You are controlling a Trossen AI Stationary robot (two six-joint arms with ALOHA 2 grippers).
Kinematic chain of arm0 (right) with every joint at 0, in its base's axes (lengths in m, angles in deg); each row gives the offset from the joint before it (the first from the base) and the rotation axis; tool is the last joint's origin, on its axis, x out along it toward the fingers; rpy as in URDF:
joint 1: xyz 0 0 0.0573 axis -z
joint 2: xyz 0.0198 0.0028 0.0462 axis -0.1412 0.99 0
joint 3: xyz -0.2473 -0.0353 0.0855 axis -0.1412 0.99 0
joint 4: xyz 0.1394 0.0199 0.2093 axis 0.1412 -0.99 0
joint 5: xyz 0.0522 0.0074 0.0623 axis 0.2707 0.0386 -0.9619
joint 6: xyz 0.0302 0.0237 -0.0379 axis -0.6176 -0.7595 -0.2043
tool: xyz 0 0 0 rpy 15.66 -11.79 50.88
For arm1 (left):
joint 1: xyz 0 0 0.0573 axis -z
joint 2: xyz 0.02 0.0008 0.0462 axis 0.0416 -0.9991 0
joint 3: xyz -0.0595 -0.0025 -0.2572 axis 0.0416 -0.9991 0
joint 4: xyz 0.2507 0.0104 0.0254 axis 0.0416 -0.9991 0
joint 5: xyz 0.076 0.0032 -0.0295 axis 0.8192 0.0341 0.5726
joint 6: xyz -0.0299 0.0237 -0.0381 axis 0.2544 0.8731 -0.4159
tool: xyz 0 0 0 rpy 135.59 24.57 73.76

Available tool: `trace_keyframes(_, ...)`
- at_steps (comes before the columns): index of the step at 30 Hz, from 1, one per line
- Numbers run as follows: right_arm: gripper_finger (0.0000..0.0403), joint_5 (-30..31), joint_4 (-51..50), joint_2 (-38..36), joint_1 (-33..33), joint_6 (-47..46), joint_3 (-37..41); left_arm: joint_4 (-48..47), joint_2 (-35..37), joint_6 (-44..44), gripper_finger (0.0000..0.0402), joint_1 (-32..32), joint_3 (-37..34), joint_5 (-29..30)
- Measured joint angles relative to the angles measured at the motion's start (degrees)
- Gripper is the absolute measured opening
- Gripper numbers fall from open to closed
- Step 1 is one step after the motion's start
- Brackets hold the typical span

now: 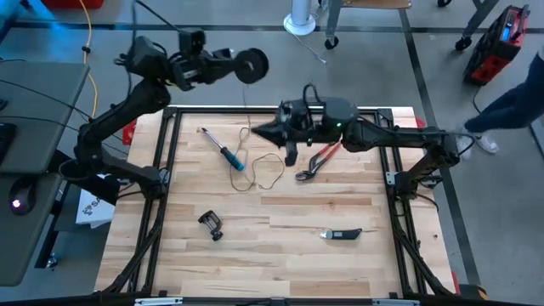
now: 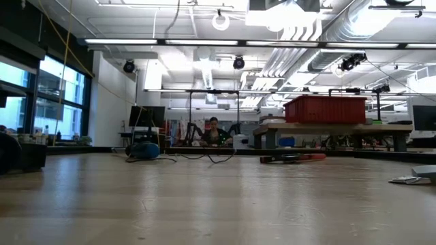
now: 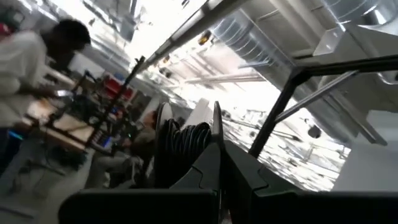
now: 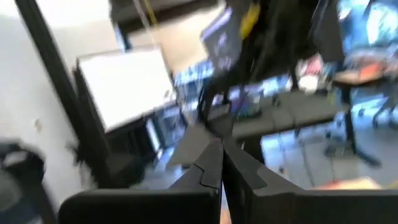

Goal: Coil cords
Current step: Coil the black wire onto the black spool

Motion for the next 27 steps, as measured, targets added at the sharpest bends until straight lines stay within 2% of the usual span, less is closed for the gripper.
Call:
trace_keyframes(4, 0.0003, 0.00, -5.70, 0.10, -0.02, 4.48, 0.08, 0.27, 2.42, 0.29, 0.0000, 0.18, 0.04, -0.80)
trace_keyframes(7, 0.0027, 1.94, -10.55, 0.13, 0.06, 8.74, 0.03, 0.19, 3.47, 0.25, 0.0000, 1.07, 0.07, -1.09)
trace_keyframes(11, 0.0090, 7.63, -13.31, 1.46, -0.41, 13.90, 0.06, 0.16, 3.84, 0.77, 0.0000, 2.76, 0.07, 0.56)
trace_keyframes(16, 0.0174, 17.08, -11.03, 3.75, -1.44, 17.84, 0.06, -0.07, 3.43, 1.71, 0.0000, 4.44, 0.07, 1.55)
trace_keyframes(18, 0.0196, 18.81, -9.58, 4.01, -2.04, 19.32, 0.06, -0.30, 3.36, 2.45, 0.0000, 4.84, 0.07, 2.15)
trace_keyframes(21, 0.0211, 19.10, -6.59, 3.88, -2.66, 20.42, 0.05, -0.56, 3.38, 4.00, 0.0000, 4.86, 0.07, 3.65)
trace_keyframes(27, 0.0212, 17.76, -4.41, 2.64, -4.04, 20.88, 0.06, -0.73, 3.36, 4.83, 0.0000, 4.86, 0.07, 4.50)
